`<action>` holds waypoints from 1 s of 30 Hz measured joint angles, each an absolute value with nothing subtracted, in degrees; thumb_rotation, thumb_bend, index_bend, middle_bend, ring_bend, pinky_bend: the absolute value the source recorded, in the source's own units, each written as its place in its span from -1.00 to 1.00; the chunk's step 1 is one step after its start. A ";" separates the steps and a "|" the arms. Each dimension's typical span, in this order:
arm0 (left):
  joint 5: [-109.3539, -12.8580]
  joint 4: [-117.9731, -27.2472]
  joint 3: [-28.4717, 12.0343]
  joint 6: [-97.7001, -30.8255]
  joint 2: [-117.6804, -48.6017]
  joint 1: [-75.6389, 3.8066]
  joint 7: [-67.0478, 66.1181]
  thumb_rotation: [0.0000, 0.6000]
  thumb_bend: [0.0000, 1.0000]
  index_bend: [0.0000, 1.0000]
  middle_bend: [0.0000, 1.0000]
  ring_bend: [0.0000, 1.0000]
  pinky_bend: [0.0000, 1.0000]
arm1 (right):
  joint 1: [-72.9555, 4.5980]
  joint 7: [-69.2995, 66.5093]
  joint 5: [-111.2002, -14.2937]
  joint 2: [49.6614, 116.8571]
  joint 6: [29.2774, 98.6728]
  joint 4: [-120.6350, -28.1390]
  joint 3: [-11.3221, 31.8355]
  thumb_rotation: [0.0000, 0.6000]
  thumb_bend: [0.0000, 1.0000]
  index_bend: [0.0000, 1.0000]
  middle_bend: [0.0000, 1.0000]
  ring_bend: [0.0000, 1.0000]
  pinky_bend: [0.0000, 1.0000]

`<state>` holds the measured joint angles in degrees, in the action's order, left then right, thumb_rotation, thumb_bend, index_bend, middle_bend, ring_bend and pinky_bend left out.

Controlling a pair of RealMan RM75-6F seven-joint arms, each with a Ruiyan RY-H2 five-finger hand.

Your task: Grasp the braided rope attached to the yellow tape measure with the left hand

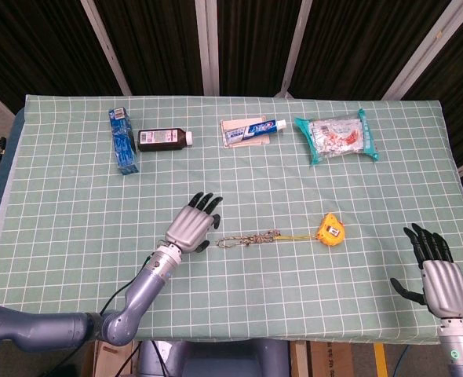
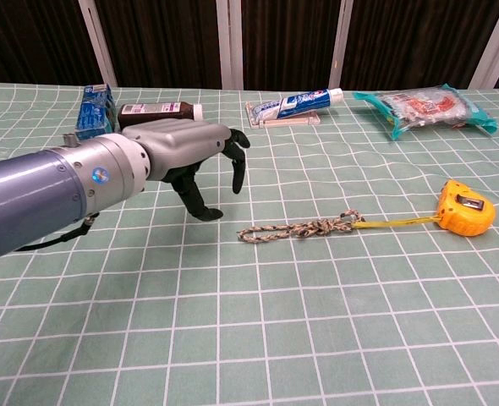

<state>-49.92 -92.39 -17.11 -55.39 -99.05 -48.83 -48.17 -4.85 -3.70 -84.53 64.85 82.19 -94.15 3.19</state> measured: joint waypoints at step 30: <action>-42.66 -84.06 -14.51 -56.79 -107.18 -55.79 -49.65 1.00 -0.16 0.08 -0.81 -1.00 -1.00 | -4.97 -4.84 -83.88 64.19 81.30 -94.98 3.28 1.00 -0.50 -1.00 -1.00 -1.00 -1.00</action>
<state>-42.66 -84.06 -14.51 -56.79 -107.18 -55.79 -49.65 -4.97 -4.84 -83.88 64.19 81.30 -94.98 3.28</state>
